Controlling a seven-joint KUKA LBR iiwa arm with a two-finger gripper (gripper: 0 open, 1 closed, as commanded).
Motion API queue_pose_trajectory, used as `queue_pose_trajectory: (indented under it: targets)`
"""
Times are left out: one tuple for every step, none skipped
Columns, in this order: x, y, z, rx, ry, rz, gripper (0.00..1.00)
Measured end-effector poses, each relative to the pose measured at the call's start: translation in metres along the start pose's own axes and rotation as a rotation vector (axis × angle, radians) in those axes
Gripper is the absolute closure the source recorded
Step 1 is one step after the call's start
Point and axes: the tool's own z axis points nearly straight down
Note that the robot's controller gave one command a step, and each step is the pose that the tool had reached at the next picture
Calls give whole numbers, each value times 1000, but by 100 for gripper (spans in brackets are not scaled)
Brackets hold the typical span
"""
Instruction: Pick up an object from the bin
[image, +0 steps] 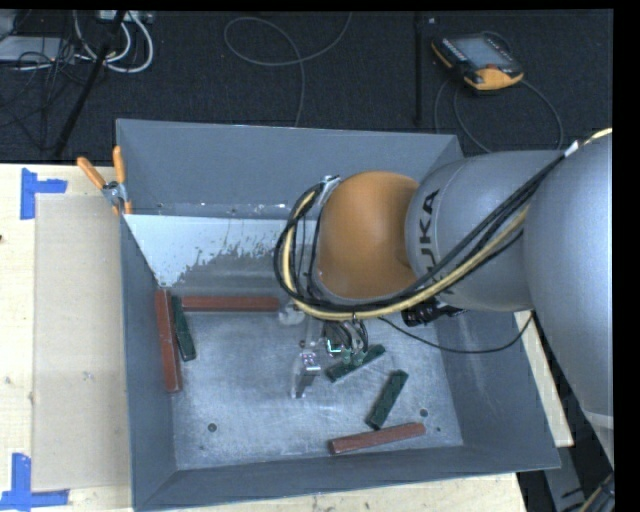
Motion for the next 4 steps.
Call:
queue_pose_trajectory:
  targets:
    - [-2, 0, -4, -1, -7, 2, 0]
    - [6, -48, 15, -1, -9, -75, 0]
    - [0, -74, 46, -1, -27, -201, 100]
    - [0, -74, 46, -1, -27, -201, 100]
